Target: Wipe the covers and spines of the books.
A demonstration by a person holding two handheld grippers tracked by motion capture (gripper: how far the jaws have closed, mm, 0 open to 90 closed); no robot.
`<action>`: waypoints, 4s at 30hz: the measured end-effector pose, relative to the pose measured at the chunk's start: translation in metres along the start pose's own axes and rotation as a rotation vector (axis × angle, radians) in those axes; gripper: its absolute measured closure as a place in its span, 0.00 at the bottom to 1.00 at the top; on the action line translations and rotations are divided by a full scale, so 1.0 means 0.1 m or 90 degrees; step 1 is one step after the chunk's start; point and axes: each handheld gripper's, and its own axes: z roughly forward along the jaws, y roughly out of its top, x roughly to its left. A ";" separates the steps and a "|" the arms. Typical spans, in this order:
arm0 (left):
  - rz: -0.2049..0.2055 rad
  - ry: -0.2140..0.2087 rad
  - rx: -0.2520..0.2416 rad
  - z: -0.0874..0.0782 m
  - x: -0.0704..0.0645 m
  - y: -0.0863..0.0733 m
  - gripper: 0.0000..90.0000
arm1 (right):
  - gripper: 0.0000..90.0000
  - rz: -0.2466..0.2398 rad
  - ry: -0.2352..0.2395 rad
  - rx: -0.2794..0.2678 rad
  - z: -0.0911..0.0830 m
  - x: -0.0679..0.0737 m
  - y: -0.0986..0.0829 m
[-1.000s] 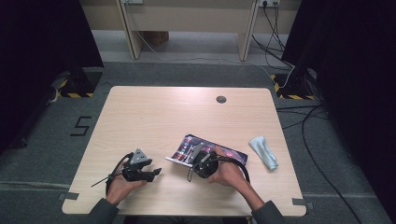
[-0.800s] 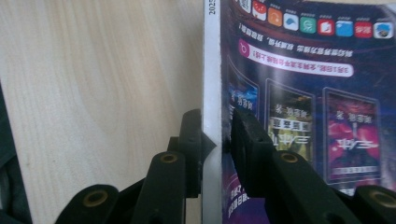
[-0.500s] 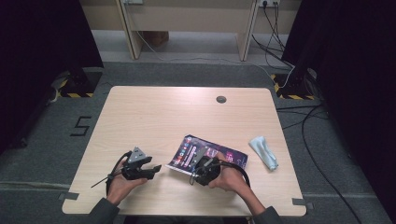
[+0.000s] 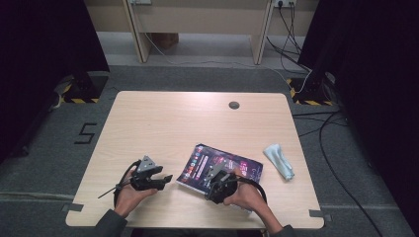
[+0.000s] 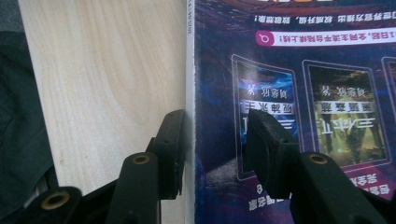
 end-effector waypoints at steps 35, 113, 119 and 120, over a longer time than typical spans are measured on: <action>0.069 -0.046 0.018 0.31 -0.36 0.13 0.52 | 0.42 0.280 -0.202 -0.021 -0.45 -0.43 -0.94; 0.119 -0.079 0.060 0.30 -0.86 0.15 0.60 | 0.29 0.272 -0.300 -0.052 -0.05 -0.92 -0.38; 0.090 -0.041 0.033 0.29 -0.65 0.17 0.50 | 0.36 0.267 -0.287 -0.063 -0.05 -0.89 -0.36; 0.084 -0.032 0.029 0.28 -0.61 0.17 0.49 | 0.36 0.272 -0.268 -0.072 -0.06 -0.87 -0.37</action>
